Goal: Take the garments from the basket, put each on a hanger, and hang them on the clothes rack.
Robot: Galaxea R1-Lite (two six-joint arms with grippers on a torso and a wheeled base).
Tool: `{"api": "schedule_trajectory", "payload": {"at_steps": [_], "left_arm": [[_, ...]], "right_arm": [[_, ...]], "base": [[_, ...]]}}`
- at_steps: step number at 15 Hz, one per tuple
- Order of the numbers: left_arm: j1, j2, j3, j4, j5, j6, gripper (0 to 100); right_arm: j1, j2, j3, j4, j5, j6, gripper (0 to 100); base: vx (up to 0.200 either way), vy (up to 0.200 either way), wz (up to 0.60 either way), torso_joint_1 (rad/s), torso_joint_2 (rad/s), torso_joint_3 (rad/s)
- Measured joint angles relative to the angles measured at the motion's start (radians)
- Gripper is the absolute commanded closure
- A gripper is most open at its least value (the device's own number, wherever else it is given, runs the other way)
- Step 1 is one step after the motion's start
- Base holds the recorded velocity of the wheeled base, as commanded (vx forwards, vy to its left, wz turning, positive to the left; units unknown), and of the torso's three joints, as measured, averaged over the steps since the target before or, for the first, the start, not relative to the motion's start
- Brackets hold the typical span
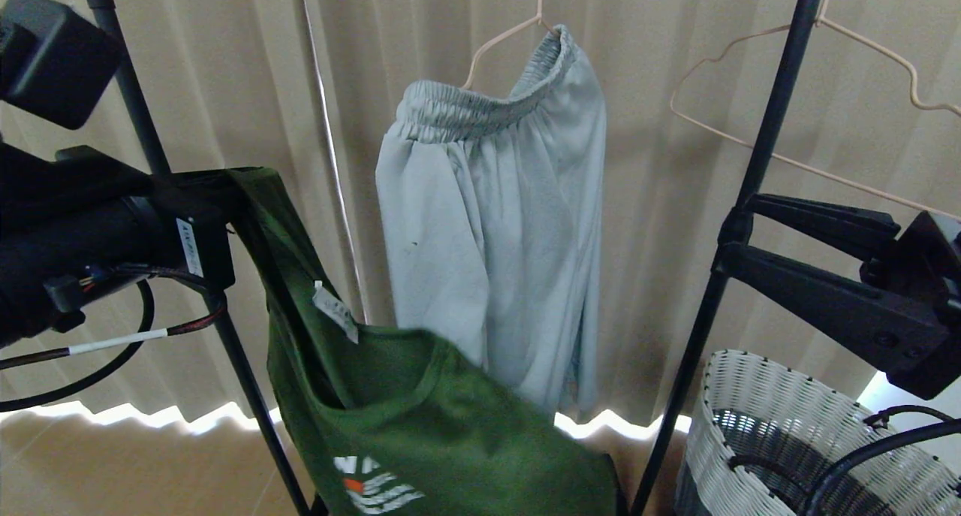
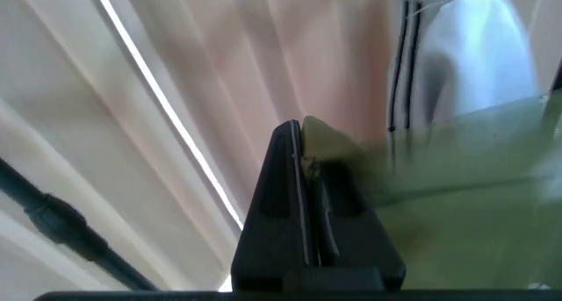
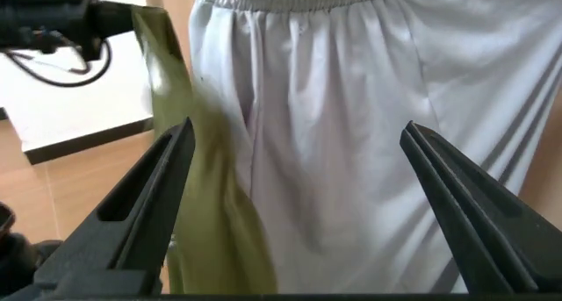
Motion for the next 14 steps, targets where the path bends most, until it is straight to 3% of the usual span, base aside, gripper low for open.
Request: {"api": "schedule_trajectory", "payload": {"at_steps": [5, 8, 10, 14], "left_arm": [[0.024, -0.015, 0.029, 0.000, 0.001, 0.020, 100], [0.080, -0.089, 0.136, 0.001, -0.002, 0.044, 100], [0.109, -0.167, 0.241, -0.001, -0.004, 0.025, 100], [0.128, -0.315, 0.416, -0.026, -0.011, -0.072, 100]], "right_arm": [[-0.032, -0.024, 0.035, 0.012, -0.010, -0.025, 0], [-0.197, -0.027, 0.081, 0.062, -0.042, -0.131, 0], [-0.289, -0.045, 0.144, 0.096, -0.144, -0.199, 0], [-0.321, -0.070, 0.238, 0.087, -0.331, -0.205, 0]], "base": [[0.000, 0.000, 0.00, 0.000, 0.00, 0.000], [0.000, 0.000, 0.00, 0.000, 0.00, 0.000], [0.000, 0.000, 0.00, 0.000, 0.00, 0.000], [0.000, 0.000, 0.00, 0.000, 0.00, 0.000]]}}
